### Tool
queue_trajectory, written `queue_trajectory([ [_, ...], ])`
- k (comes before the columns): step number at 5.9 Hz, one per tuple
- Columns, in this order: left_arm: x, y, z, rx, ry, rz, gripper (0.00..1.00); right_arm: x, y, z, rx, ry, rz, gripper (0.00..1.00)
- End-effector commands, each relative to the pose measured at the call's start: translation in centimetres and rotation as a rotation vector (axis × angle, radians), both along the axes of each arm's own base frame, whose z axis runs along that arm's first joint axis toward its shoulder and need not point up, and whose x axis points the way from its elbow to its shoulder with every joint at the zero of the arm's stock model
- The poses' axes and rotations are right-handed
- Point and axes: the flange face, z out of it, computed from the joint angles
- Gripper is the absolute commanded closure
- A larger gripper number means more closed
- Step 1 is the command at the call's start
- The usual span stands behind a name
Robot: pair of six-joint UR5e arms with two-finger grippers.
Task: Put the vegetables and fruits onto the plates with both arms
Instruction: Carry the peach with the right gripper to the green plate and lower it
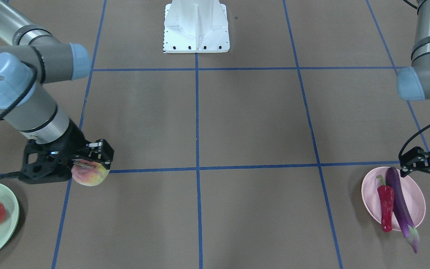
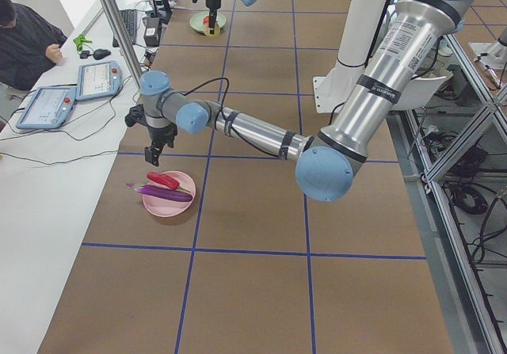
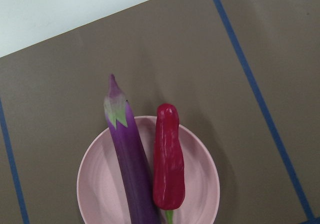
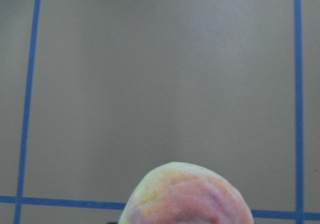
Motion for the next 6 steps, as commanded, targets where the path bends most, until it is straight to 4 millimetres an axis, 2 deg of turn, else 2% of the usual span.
queue_trajectory([
  [1,-4.0,0.9,2.5,0.0,-0.004,-0.054,0.0,9.1,-4.9,7.7,0.088,0.091,-0.086,1.0],
  [2,-4.6,1.0,3.1,-0.015,-0.007,-0.062,0.0,13.7,-7.5,12.6,0.114,0.144,-0.146,1.0],
  [3,-4.7,1.0,3.3,-0.018,-0.008,-0.064,0.0,17.0,-8.6,16.6,0.109,0.165,-0.187,1.0],
  [4,-5.1,1.5,4.3,-0.02,-0.015,-0.057,0.0,18.7,-9.4,19.6,0.12,0.171,-0.183,1.0],
  [5,-5.1,1.5,4.3,-0.021,-0.016,-0.057,0.0,19.1,-9.8,23.5,0.126,0.176,-0.175,1.0],
  [6,-5.1,1.5,4.3,-0.02,-0.016,-0.057,0.0,18.8,-10.0,26.9,0.134,0.178,-0.172,1.0],
])
